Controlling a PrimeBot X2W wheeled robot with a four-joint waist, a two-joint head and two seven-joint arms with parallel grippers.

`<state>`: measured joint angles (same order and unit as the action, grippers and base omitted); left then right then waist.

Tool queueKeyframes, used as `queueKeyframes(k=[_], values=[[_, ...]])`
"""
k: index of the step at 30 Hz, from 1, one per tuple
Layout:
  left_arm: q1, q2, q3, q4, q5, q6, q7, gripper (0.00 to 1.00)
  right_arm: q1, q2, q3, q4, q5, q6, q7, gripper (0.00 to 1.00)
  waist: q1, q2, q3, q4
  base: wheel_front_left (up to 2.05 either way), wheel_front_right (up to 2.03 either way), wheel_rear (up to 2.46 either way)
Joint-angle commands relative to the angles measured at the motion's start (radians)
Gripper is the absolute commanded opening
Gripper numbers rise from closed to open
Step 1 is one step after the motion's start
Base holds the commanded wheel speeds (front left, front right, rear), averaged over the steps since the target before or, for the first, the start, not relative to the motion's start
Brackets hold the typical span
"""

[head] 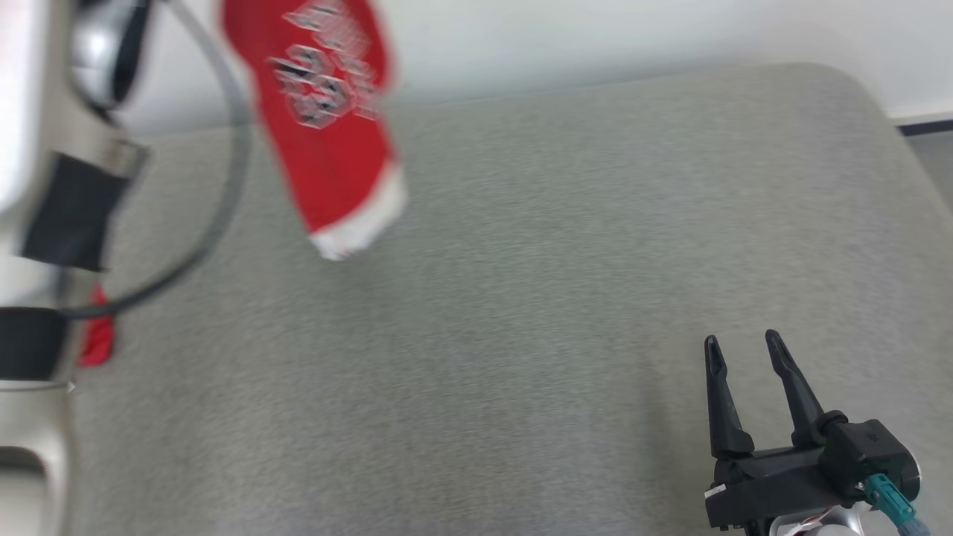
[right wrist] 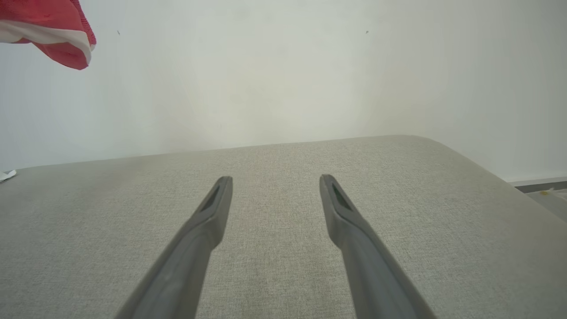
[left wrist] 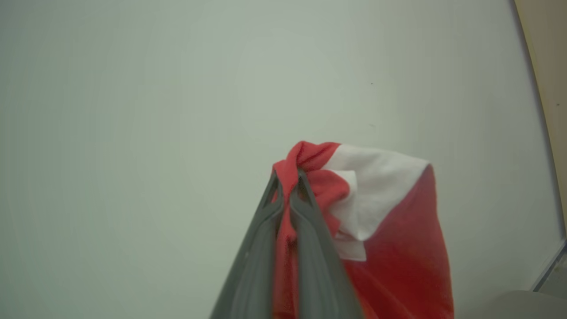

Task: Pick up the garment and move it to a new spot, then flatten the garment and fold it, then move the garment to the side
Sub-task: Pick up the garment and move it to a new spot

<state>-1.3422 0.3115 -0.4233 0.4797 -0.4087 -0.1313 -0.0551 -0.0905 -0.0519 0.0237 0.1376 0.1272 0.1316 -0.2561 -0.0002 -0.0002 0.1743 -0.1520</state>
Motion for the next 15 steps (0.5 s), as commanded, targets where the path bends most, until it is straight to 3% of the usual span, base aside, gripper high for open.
queueKeyframes(k=[1,9,15], values=[[0.005,-0.011,-0.005,-0.013,-0.006,0.002,0.005,0.0,0.009,0.002,0.002,0.002,0.009,-0.002,-0.005,1.0,0.0002,0.0002,-0.027,-0.062,0.0,0.0,0.0],[0.109,-0.136,-0.066,-0.084,-0.059,0.017,0.009,0.0,0.007,0.002,-0.004,0.016,0.03,-0.002,-0.01,1.0,0.0002,0.0002,-0.014,-0.14,0.0,0.0,0.0],[0.313,-0.163,-0.069,-0.092,-0.109,0.061,-0.018,0.0,0.0,0.002,-0.015,0.003,0.031,-0.002,-0.01,1.0,0.0002,0.0002,0.006,-0.151,0.0,0.0,0.0]])
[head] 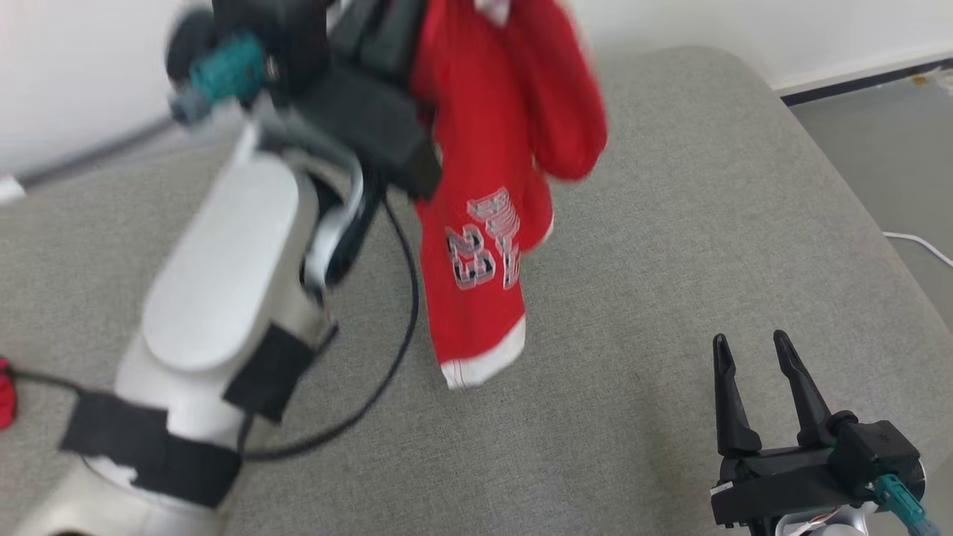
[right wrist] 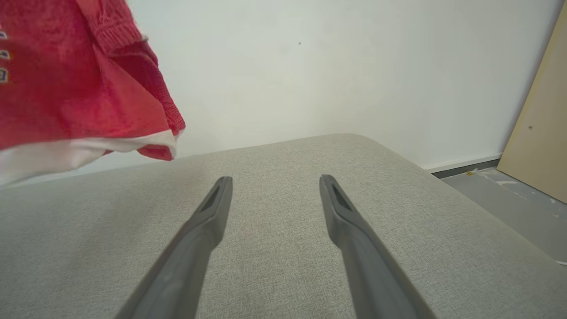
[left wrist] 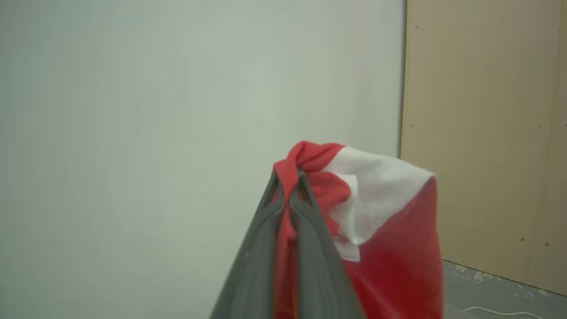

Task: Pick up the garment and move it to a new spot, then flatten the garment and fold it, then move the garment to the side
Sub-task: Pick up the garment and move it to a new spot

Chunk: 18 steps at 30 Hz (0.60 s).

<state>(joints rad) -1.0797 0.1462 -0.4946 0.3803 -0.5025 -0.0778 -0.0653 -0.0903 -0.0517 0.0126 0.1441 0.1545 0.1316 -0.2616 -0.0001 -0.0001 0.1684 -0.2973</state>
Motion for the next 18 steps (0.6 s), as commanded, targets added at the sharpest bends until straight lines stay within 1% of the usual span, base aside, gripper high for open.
queueKeyframes(k=[1,5,7,11,12,13,14,18], values=[[0.087,0.01,-0.003,0.015,-0.012,0.017,-0.014,0.0,-0.003,0.002,-0.003,-0.004,0.003,-0.002,-0.004,1.0,0.0001,0.0001,0.016,-0.007,0.0,0.0,0.0],[0.247,0.016,0.002,0.051,-0.034,0.053,-0.057,0.0,-0.013,0.001,-0.001,-0.005,0.0,-0.002,-0.005,1.0,0.0001,0.0001,0.025,-0.008,0.0,0.0,0.0],[0.311,0.032,-0.004,0.085,-0.022,0.067,-0.073,0.0,-0.014,0.002,0.002,-0.005,-0.001,-0.002,-0.003,1.0,0.0001,0.0001,0.03,-0.006,0.0,0.0,0.0],[0.412,0.031,-0.009,0.16,-0.046,0.066,-0.098,0.0,-0.019,0.001,0.004,0.001,-0.006,-0.002,-0.003,1.0,0.0001,0.0001,0.034,0.006,0.0,0.0,0.0],[0.424,0.032,-0.014,0.175,-0.042,0.066,-0.105,0.42,-0.019,0.001,0.005,0.003,-0.008,-0.002,-0.003,1.0,0.0001,0.0001,0.032,0.01,0.0,0.0,0.0],[0.434,0.028,-0.017,0.188,-0.044,0.064,-0.113,0.92,-0.019,0.001,0.003,0.005,-0.01,-0.002,-0.003,1.0,0.0001,0.0001,0.029,0.017,0.0,0.0,0.0],[0.441,0.024,-0.016,0.195,-0.047,0.063,-0.125,1.0,-0.02,0.001,0.004,0.006,-0.011,-0.002,-0.003,1.0,0.0001,0.0001,0.025,0.023,0.0,0.0,0.0],[0.45,0.016,-0.005,0.183,-0.047,0.059,-0.169,1.0,-0.009,0.001,-0.006,0.005,-0.022,-0.002,-0.003,1.0,0.0001,0.0001,-0.005,0.062,0.0,0.0,0.0]])
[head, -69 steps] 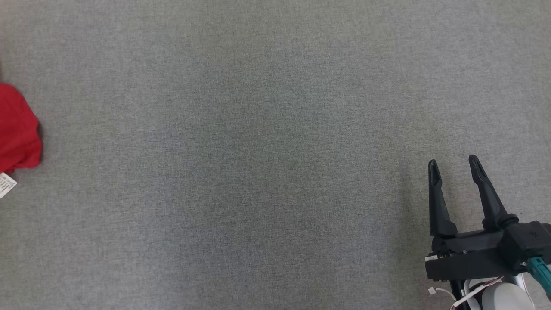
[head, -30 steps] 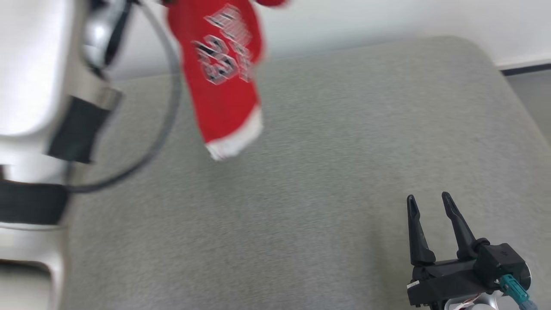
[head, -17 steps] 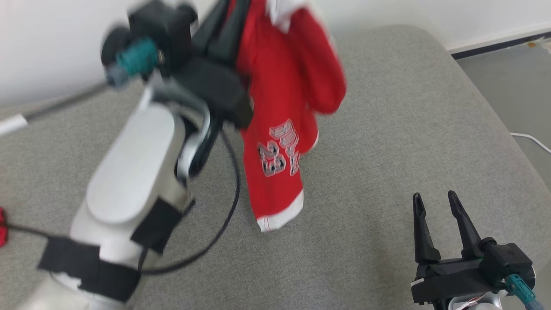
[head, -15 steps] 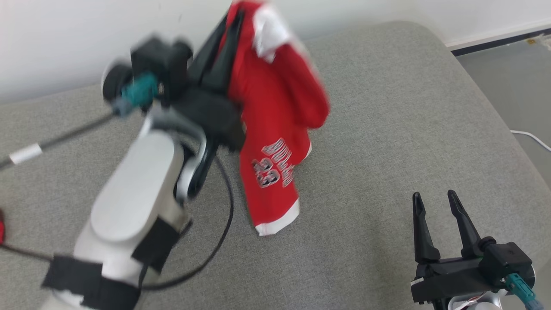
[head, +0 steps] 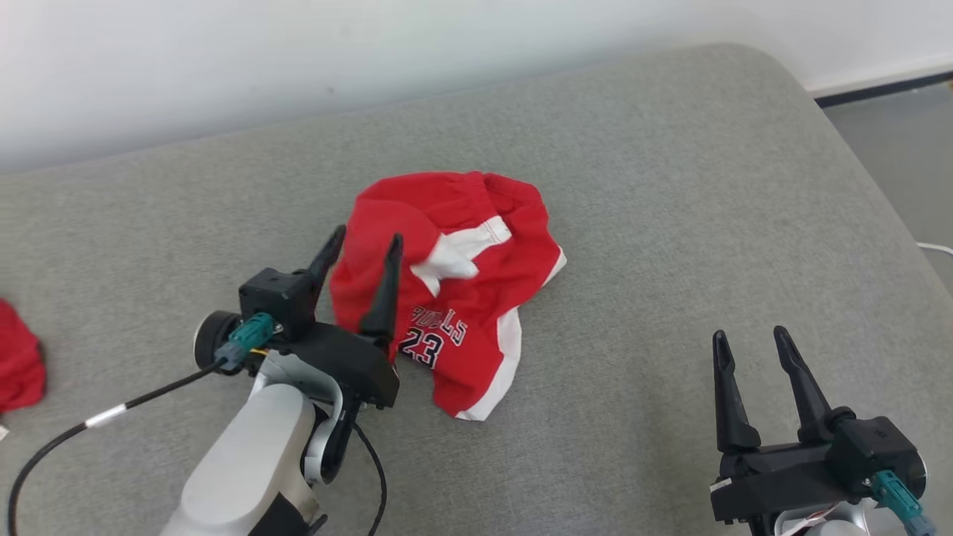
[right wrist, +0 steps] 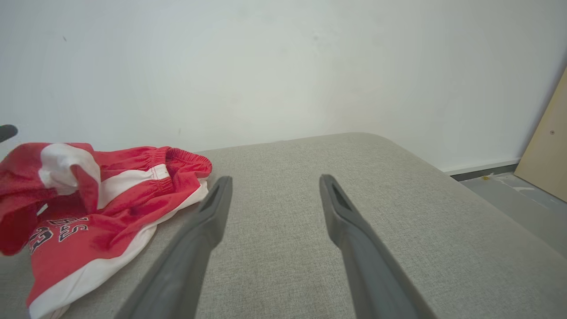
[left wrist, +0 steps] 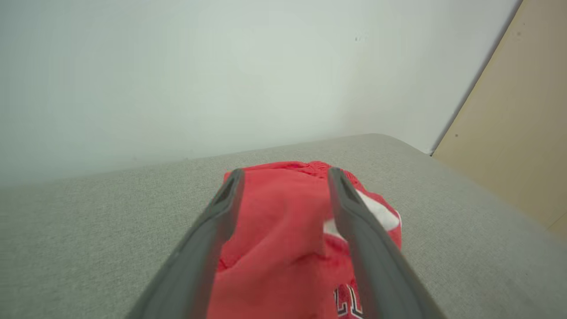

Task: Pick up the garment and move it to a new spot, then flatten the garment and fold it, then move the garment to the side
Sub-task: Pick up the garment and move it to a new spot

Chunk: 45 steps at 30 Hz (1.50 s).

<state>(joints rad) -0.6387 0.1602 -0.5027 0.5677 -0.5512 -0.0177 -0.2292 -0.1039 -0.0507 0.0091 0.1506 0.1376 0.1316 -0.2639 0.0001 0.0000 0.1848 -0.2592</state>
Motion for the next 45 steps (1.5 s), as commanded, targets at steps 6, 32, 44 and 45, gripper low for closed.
queueKeyframes(k=[6,32,44,45], values=[[0.047,0.038,0.057,-0.107,0.029,0.016,-0.034,1.0,0.028,0.0,-0.009,-0.008,-0.018,-0.002,-0.001,1.0,-0.0001,0.0,-0.075,0.089,0.0,0.0,0.0],[0.601,0.108,0.409,-0.533,0.204,0.048,-0.037,1.0,0.121,0.0,-0.046,-0.048,-0.018,-0.002,0.025,1.0,-0.0001,0.0,-0.197,0.263,0.0,0.0,0.0],[0.671,0.053,0.461,-0.535,0.263,-0.019,-0.037,1.0,0.13,0.0,-0.037,-0.036,-0.009,-0.002,0.024,1.0,-0.0001,0.0,-0.205,0.271,0.0,0.0,0.0],[0.674,0.049,0.464,-0.529,0.269,-0.026,-0.037,1.0,0.13,0.0,-0.037,-0.033,-0.008,-0.002,0.024,1.0,-0.0001,0.0,-0.204,0.271,0.0,0.0,0.0]])
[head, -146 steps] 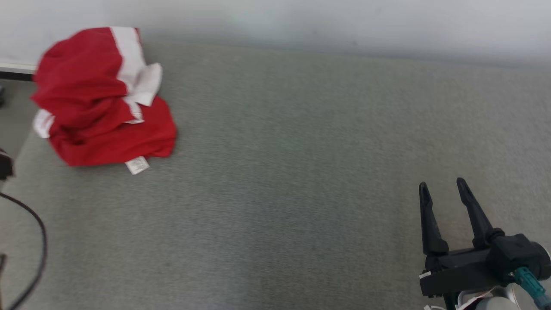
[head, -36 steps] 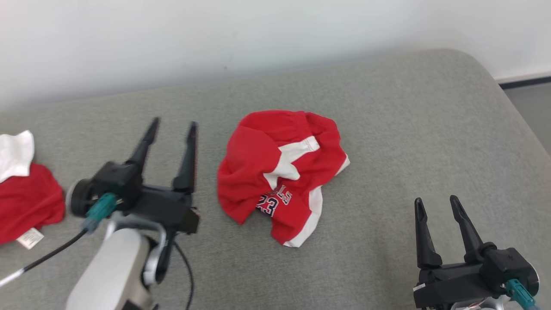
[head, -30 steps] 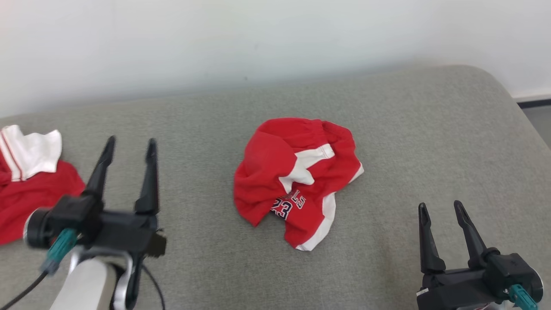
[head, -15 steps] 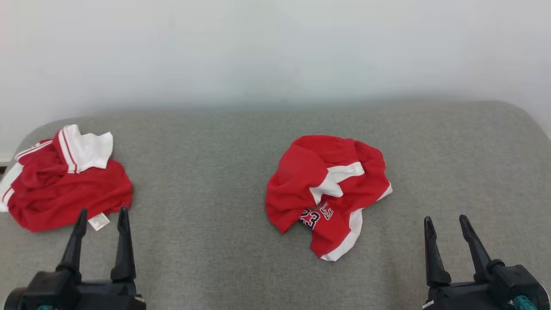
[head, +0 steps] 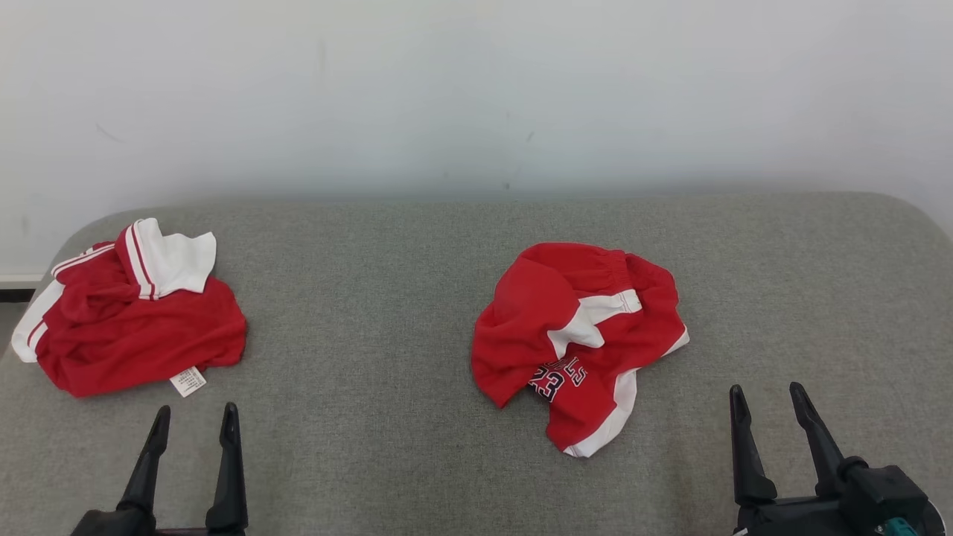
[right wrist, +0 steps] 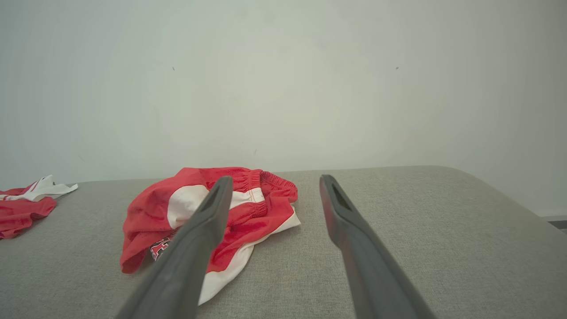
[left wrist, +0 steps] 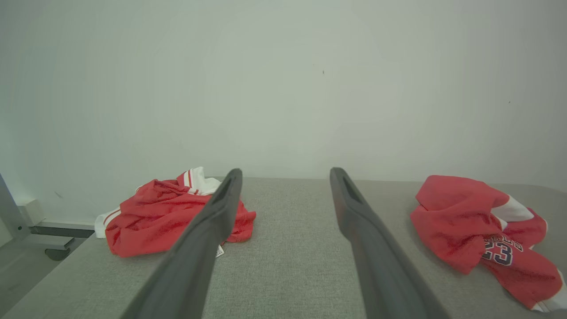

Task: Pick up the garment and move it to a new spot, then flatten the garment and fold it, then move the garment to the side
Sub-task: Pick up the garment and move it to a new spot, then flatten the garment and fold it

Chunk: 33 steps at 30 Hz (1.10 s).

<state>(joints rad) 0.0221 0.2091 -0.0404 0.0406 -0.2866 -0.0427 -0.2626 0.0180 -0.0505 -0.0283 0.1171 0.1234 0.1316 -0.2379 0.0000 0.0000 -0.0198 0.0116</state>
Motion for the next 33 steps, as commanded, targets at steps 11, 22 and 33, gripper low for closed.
queueKeyframes(k=[11,22,33], values=[[0.015,-0.045,0.028,0.047,0.054,-0.035,-0.003,1.0,0.004,-0.001,0.004,0.024,0.006,-0.002,-0.005,1.0,0.0,0.0,0.015,-0.01,0.0,0.0,0.0],[0.007,-0.074,0.061,0.054,0.089,-0.061,-0.003,1.0,-0.003,-0.001,0.005,0.037,0.006,-0.002,-0.011,1.0,0.0,0.0,0.02,-0.018,0.0,0.0,0.0],[0.005,-0.087,0.081,0.057,0.104,-0.072,-0.003,1.0,0.0,-0.001,0.005,0.04,0.007,-0.002,-0.014,1.0,0.0,0.0,0.018,-0.018,0.0,0.0,0.0]])
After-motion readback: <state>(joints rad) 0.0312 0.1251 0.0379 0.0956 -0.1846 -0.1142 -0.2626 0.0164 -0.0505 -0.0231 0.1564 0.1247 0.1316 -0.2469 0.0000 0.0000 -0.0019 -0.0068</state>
